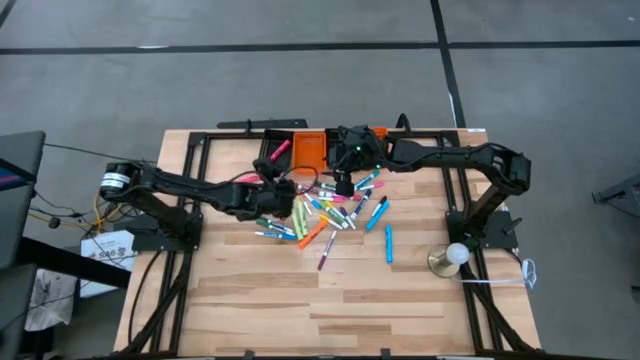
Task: Pick & Place Markers
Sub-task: Put the big pink highlighter pen into the left black basket
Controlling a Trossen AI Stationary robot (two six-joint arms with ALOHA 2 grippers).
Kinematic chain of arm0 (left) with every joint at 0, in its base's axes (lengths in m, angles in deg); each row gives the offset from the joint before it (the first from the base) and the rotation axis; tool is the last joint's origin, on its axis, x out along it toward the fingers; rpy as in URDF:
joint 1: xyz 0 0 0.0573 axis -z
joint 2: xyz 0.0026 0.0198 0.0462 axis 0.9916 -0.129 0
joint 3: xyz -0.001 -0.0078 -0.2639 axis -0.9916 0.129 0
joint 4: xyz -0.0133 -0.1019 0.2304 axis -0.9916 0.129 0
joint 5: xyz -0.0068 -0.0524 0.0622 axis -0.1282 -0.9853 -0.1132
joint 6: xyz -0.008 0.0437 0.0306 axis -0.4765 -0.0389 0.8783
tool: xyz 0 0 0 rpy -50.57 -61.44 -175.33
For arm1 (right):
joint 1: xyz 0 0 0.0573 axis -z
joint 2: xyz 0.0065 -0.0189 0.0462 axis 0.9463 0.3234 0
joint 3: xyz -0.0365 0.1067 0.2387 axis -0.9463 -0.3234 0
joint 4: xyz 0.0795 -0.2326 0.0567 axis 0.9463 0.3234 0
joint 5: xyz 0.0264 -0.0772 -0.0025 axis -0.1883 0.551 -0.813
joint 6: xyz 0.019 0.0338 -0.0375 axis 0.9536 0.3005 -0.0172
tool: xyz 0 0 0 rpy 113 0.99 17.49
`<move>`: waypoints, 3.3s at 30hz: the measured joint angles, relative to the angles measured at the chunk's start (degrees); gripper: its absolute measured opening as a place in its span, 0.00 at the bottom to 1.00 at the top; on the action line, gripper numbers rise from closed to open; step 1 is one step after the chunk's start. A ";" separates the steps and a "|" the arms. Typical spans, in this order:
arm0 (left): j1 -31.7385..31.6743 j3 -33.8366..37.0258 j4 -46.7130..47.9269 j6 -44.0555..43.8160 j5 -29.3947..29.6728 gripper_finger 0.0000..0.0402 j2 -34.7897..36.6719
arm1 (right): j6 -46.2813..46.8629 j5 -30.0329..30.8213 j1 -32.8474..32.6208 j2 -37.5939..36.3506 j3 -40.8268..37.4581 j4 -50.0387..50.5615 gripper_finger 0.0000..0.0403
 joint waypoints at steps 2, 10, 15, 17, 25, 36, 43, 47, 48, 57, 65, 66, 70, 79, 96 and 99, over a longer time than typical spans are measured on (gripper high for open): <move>-2.11 4.48 -2.67 -0.91 -4.92 0.44 3.30 | 0.08 0.15 0.02 0.00 -1.24 -1.16 0.46; -13.17 22.48 -17.16 -1.61 -22.45 0.44 20.97 | 1.11 0.17 -0.78 0.00 -1.99 -1.47 0.46; -21.63 28.09 -17.35 -4.31 -33.05 0.44 28.89 | 1.53 0.15 -1.66 0.00 -1.99 -1.02 0.45; -25.01 29.23 -17.24 -4.90 -35.14 0.44 30.06 | 1.55 0.15 -1.90 0.00 -1.99 -0.94 0.45; -36.60 29.56 -16.04 -9.67 -47.55 0.44 25.93 | 1.53 0.15 -2.76 0.00 -1.99 -0.94 0.46; -42.43 27.33 -15.61 -9.91 -49.91 0.44 14.74 | 1.48 0.11 -2.73 0.00 -2.01 -1.01 0.45; -42.73 27.31 -15.40 -8.45 -49.91 0.44 11.54 | 1.39 0.08 -2.73 0.00 -2.01 -1.03 0.45; -42.73 27.31 -15.44 -8.42 -48.29 0.44 10.74 | 1.40 0.07 -2.73 0.00 -2.01 -1.03 0.44; -42.73 27.31 -15.44 -8.42 -47.33 0.44 10.46 | 1.40 0.05 -2.73 0.00 -2.01 -1.04 0.44; -42.71 27.00 -15.61 -8.42 -45.50 0.44 5.84 | 1.40 -0.05 -2.73 0.00 -2.01 -1.05 0.44; -42.65 27.11 -15.60 -8.43 -45.91 0.33 6.23 | 1.42 -0.05 -2.73 0.00 -2.01 -1.04 0.45; -42.62 27.18 -15.45 -8.38 -46.02 0.30 6.64 | 1.42 -0.04 -2.73 0.00 -2.01 -1.05 0.45; -42.54 27.33 -14.10 -7.68 -46.35 0.18 8.19 | 1.42 -0.04 -2.73 0.00 -2.01 -1.03 0.44; -42.47 27.50 -13.14 -8.04 -46.02 0.20 10.64 | 1.42 -0.02 -2.73 0.00 -2.04 -1.03 0.44; -42.14 27.24 -11.60 -9.43 -49.76 0.18 11.17 | 1.07 -0.02 -2.73 0.00 -2.04 -1.03 0.44; -42.12 27.24 -11.45 -10.34 -51.71 0.18 11.17 | 1.06 -0.02 -2.73 0.00 -2.04 -0.97 0.44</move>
